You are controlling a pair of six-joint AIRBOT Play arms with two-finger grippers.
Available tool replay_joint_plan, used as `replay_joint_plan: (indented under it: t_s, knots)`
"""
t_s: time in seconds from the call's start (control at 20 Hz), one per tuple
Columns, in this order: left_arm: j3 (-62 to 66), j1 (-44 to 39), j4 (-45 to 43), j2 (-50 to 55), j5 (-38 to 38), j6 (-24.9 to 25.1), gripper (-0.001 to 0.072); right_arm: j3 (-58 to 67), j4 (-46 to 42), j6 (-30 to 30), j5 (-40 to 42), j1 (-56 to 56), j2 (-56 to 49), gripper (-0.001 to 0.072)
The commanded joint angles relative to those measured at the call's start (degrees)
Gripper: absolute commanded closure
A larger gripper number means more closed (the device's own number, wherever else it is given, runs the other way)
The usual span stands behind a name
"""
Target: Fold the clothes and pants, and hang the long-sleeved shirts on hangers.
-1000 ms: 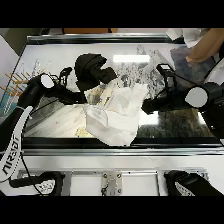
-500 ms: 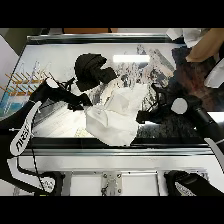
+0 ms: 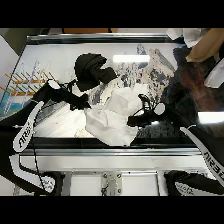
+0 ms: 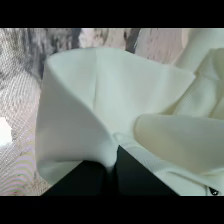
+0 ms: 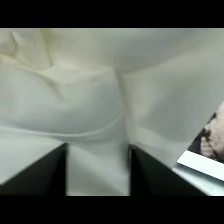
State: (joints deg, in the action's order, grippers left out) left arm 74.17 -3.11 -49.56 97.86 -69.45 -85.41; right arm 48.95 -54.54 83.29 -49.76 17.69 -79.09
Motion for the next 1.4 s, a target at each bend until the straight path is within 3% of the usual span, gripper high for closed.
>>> replay_joint_plan:
  t_s: [0.0,0.2,0.35,0.6,0.75,1.0,1.2,1.35]
  knots:
    - [0.2,0.9,0.1,-1.9,1.3,0.1,0.0690,1.5,0.7,-4.6,0.0,-0.5,-1.4,0.0675]
    - [10.5,3.5,-0.1,-14.3,1.8,0.7,0.0689,18.4,-13.8,-2.8,-15.1,-5.4,8.2,0.0676]
    - [24.6,2.4,-0.2,-26.3,1.1,1.2,0.0689,38.0,-15.3,-1.4,-23.4,-8.8,17.6,0.0677]
    - [39.9,-5.6,-1.1,-40.0,8.5,2.5,0.0689,61.1,-15.4,2.5,-21.6,-9.2,27.9,0.0678]
    - [42.2,-13.4,-9.5,-44.4,14.4,2.4,0.0689,65.1,-15.4,4.9,-16.7,-9.2,31.2,0.0678]
    - [42.2,-24.7,-27.5,-44.9,21.3,-4.3,0.0689,65.0,-17.1,9.3,-14.2,-9.2,31.1,0.0678]
    - [42.2,-25.0,-36.7,-37.4,16.0,-9.7,0.0689,65.0,-18.0,11.3,-18.9,-9.2,24.3,0.0678]
    - [42.2,-20.1,-36.0,-28.7,10.5,-12.1,0.0689,65.0,-23.3,10.7,-24.9,-9.2,15.3,0.0677]
